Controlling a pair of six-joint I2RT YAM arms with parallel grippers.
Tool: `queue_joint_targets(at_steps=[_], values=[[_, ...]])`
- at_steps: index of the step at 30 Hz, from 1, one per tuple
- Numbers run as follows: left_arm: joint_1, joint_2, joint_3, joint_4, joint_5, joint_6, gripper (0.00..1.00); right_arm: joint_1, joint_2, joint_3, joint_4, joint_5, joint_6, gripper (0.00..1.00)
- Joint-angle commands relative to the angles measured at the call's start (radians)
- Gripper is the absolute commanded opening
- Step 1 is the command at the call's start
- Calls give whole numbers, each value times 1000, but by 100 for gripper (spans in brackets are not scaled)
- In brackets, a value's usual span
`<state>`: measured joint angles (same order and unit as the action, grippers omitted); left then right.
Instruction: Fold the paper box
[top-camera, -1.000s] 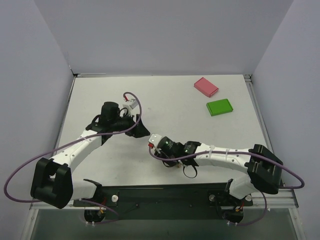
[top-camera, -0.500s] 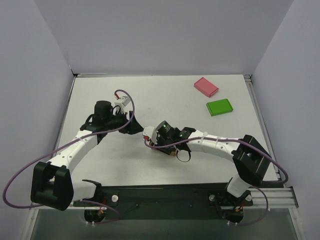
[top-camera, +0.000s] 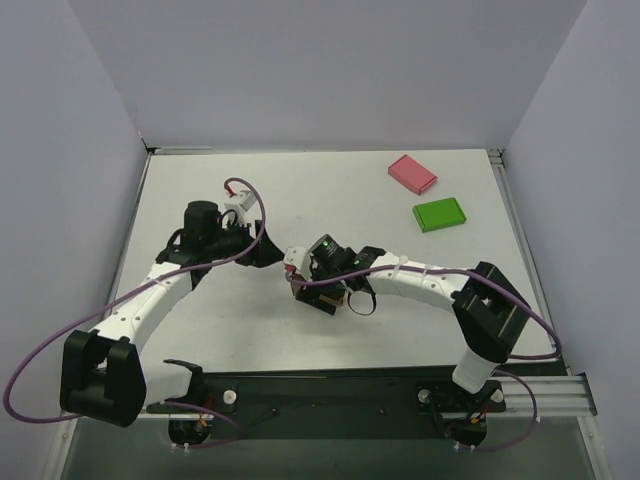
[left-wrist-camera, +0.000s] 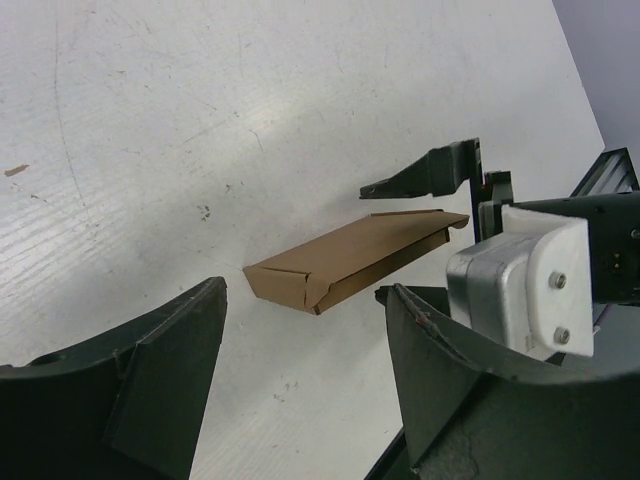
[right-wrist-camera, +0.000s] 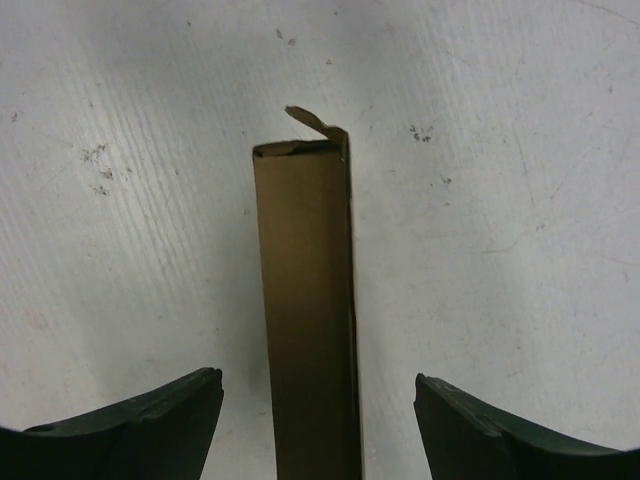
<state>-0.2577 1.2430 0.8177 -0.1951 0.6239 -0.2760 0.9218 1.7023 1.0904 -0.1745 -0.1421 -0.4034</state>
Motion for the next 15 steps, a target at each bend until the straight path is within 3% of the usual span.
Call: queue_joint_targets(at_steps=[1,9,15], values=[[11,-45,23,29,-7,14,75,-40,-121,-30,61,-42,44,79],[-21,-71,20,23,-76,85,73,-86,-358,-95,167,-22,250,72],[-256,-123,26,-58,-322,261,73,-153,-576,-237,262,-3,587,71]])
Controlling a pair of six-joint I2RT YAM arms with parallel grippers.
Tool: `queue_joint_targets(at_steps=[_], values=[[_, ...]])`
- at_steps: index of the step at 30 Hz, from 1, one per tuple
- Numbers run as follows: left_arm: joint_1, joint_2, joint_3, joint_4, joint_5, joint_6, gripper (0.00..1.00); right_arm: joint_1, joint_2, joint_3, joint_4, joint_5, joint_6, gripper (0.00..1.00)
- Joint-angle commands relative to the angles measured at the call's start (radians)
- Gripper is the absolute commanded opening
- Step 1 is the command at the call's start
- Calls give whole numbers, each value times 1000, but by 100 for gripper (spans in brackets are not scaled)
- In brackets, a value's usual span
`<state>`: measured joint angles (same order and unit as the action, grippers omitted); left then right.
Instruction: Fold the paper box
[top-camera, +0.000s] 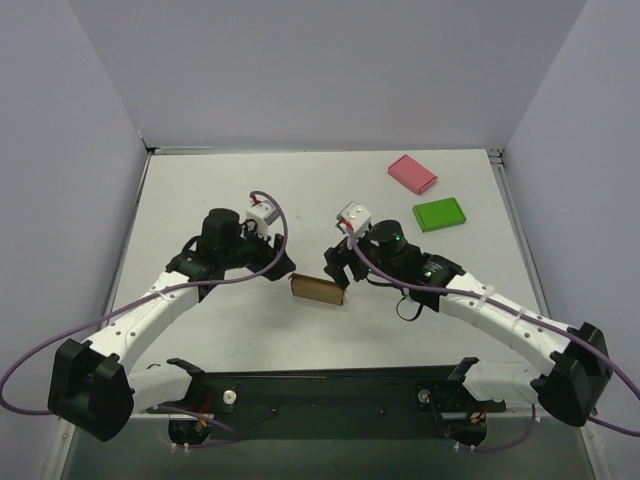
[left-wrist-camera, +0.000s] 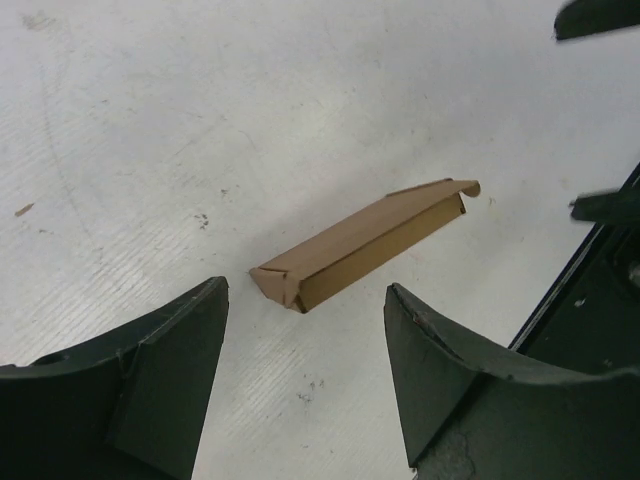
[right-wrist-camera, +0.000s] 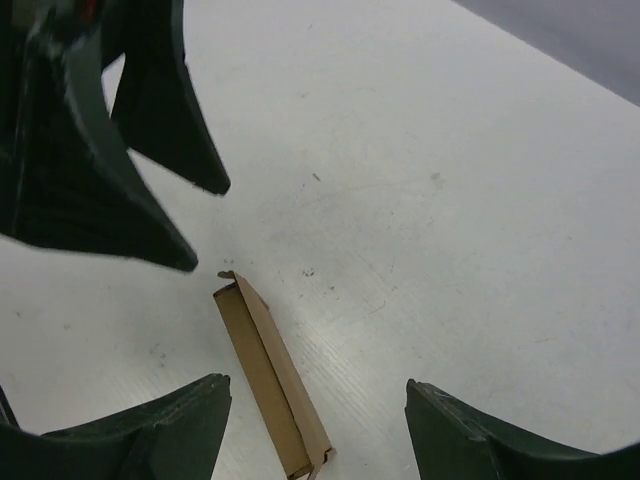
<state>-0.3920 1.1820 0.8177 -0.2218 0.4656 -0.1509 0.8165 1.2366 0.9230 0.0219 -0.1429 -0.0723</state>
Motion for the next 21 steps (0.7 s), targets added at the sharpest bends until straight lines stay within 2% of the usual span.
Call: queue_joint_targets(at_steps=[1,4,7,11,14,21], values=[[-133,-68,18,-27,-176,139,73,-68,-129,-84,61,-48,275,67],[-148,-73,6,-17,-191,136,73,-85,-202,-149,38,-18,313,63],[-163,-59,8,-31,-211,137,72,-86,-273,-193,-2,81,396,57],[-205,-45,8,-68,-265,145,72,-77,-322,-231,-133,190,538,49],[-237,-35,12,-102,-314,185,71,-39,-318,-237,-190,247,600,44],[-271,-13,18,-146,-386,206,71,127,-241,-207,-188,361,623,43]])
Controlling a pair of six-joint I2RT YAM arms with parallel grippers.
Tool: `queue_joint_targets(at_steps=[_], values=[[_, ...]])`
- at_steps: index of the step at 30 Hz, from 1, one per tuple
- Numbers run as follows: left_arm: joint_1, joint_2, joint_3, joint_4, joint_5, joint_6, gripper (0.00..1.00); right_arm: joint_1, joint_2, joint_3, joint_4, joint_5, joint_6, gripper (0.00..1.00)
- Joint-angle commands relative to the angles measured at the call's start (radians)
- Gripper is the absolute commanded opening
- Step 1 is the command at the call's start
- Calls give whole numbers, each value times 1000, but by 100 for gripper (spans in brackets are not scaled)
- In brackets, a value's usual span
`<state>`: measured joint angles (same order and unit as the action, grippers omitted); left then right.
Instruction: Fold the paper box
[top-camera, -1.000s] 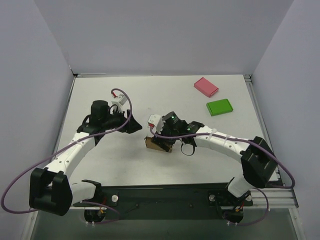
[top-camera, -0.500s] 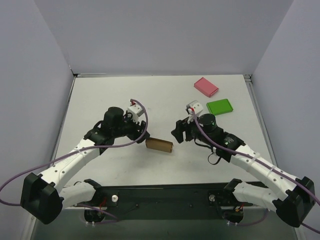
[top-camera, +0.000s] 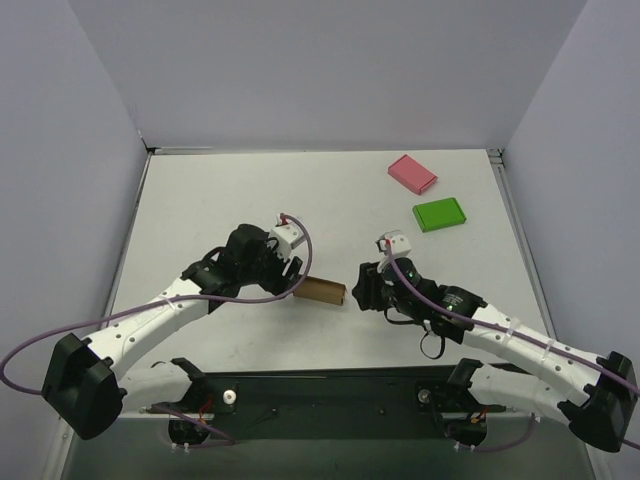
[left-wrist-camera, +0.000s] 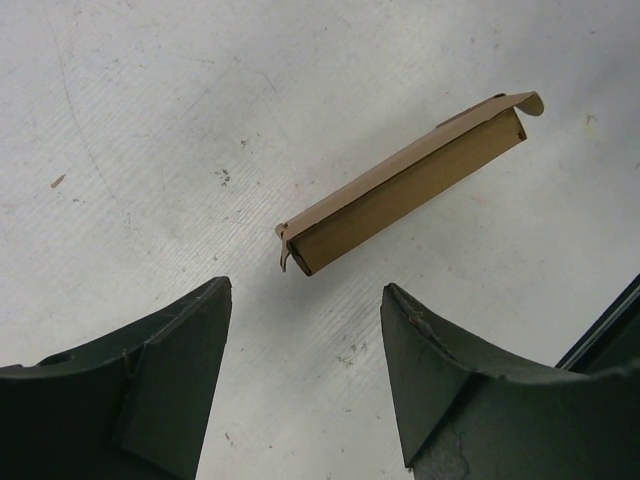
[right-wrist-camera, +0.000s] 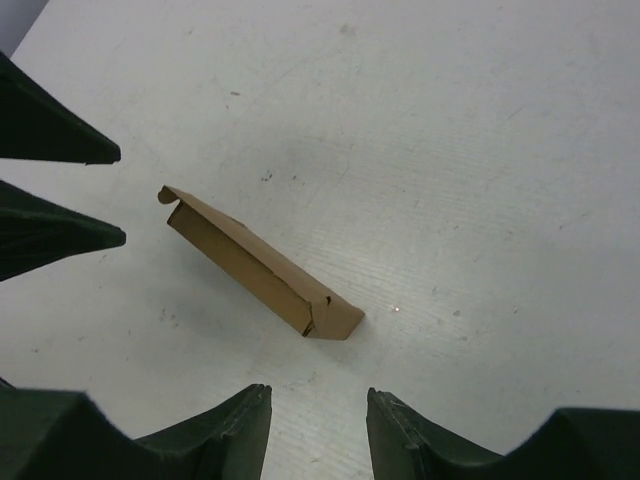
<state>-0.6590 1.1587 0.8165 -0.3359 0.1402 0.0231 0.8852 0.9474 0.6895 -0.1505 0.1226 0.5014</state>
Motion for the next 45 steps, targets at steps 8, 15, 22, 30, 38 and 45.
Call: queue_joint_targets(at_steps=[8,15,22,30,38,45], values=[[1,71,32,-15,-61,23,66,90,180,85,-12,173,69,38],[10,99,39,9,-42,11,57,93,246,122,-1,178,54,35],[33,110,42,40,-16,-5,51,93,300,157,-4,183,48,34],[64,128,50,75,50,-18,48,93,347,182,-17,183,48,33],[90,141,53,115,108,-69,41,93,381,219,-46,195,46,29],[102,145,50,130,148,-84,36,95,402,245,-81,198,52,25]])
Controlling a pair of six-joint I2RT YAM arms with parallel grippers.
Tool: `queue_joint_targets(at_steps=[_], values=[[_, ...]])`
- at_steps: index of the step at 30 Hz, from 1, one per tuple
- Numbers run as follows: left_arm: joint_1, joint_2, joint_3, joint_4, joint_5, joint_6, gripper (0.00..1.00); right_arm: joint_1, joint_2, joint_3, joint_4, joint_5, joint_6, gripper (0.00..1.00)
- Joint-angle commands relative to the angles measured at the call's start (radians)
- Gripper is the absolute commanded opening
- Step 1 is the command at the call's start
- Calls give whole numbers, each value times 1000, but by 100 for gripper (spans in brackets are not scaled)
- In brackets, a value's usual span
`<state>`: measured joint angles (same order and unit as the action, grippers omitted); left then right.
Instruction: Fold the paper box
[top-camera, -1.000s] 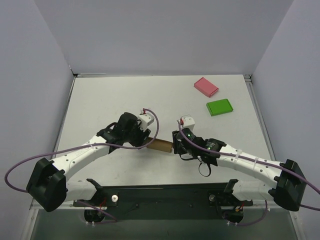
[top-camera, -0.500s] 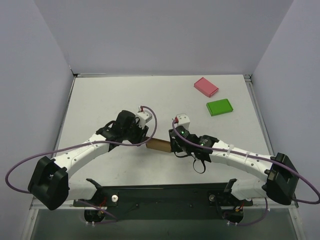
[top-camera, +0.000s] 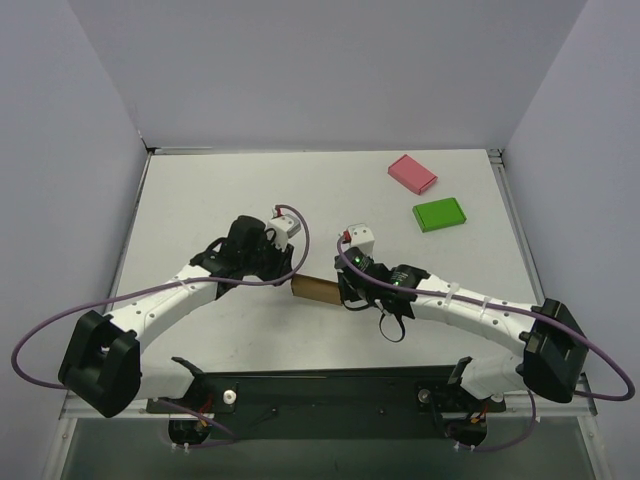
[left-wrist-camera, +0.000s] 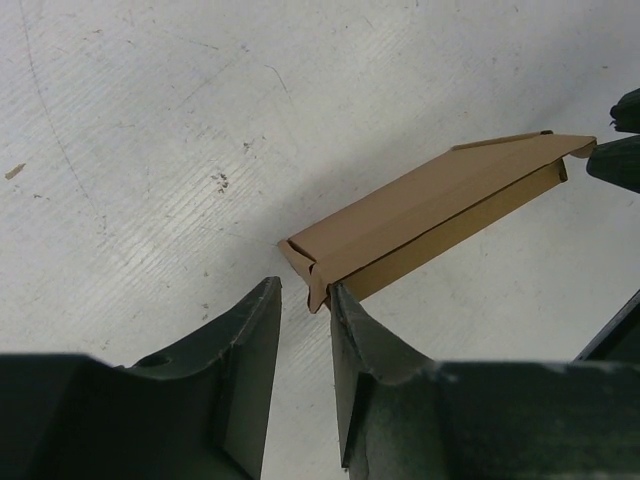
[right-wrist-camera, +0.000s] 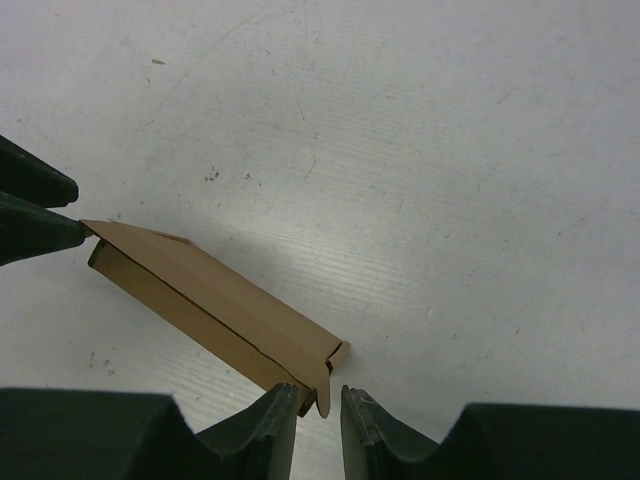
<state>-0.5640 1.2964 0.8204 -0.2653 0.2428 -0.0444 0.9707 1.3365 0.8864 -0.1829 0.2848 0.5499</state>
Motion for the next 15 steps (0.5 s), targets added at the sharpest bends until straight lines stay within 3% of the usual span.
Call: queue_joint_targets(at_steps=[1,6,15], values=[[7,10,48,60,49,-18,35,10,16,51,-58,39,5,25],[7,12,48,61,53,-22,27,11,27,60,-67,39,10,24],[7,20,48,64,61,-29,22,17,44,71,-78,42,15,20]])
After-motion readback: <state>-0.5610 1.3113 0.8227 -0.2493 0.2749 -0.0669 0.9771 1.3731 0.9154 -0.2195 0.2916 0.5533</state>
